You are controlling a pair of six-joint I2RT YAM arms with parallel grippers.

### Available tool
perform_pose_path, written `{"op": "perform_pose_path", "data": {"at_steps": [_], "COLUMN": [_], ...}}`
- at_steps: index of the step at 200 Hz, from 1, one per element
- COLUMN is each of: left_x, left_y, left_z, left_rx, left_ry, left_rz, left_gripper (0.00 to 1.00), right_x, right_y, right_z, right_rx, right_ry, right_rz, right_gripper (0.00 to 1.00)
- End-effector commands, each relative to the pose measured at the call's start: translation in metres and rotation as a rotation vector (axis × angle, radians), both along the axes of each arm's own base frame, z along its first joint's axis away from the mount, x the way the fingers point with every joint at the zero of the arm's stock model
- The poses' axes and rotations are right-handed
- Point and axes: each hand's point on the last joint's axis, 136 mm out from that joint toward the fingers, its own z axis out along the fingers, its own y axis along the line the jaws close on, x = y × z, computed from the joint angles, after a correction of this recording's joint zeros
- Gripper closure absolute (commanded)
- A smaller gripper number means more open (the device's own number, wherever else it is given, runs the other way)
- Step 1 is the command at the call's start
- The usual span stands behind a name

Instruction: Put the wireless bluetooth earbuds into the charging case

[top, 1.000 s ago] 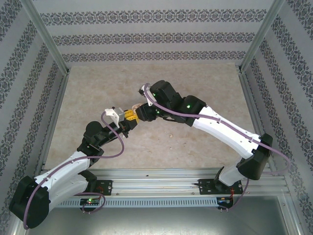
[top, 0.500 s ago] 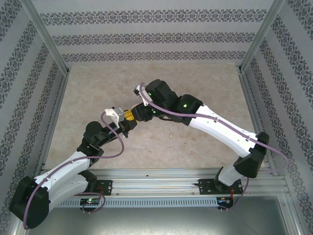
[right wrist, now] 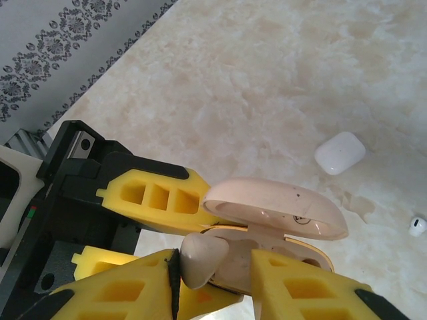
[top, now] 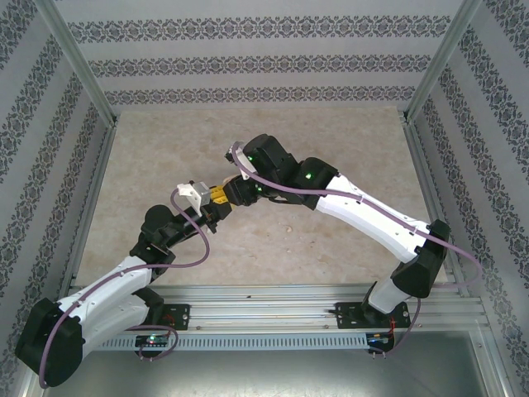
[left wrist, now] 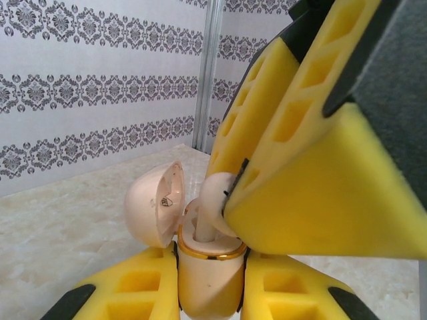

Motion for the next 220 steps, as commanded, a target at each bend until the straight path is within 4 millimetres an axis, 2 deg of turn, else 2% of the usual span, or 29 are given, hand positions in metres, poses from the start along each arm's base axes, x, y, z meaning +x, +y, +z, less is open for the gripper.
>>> {"op": "perform_pose_path", "data": {"at_steps": [1, 106, 206, 220], "left_x": [-0.007, -0.007, -0.008, -0.008], "left_y": [-0.002, -0.002, -0.002, -0.002], "left_z": [0.012, 0.011, 0.009, 0.01], "left_rx": [-0.022, -0.021, -0.021, -0.021], "left_ry": [-0.036, -0.033, -0.029, -0.03], "left_rz": [-0.023, -0.024, -0.027, -0.028], "left_gripper": [1.0, 1.0, 1.0, 1.0], "right_x": [0.007, 0.012, 0.009, 0.008], "right_y": [-0.011, -0.021, -0.02, -0.018], "right_z": [0.009, 0.01, 0.016, 0.017], "right_rx": [-0.014, -0.027, -0.032, -0.031], "right_ry": [-0.026, -0.04, -0.068, -0.072], "right_rz": [-0.018, -0.04, 0.0, 0.021], "right_gripper": [0.65, 0.66, 0.69, 0.73]}}
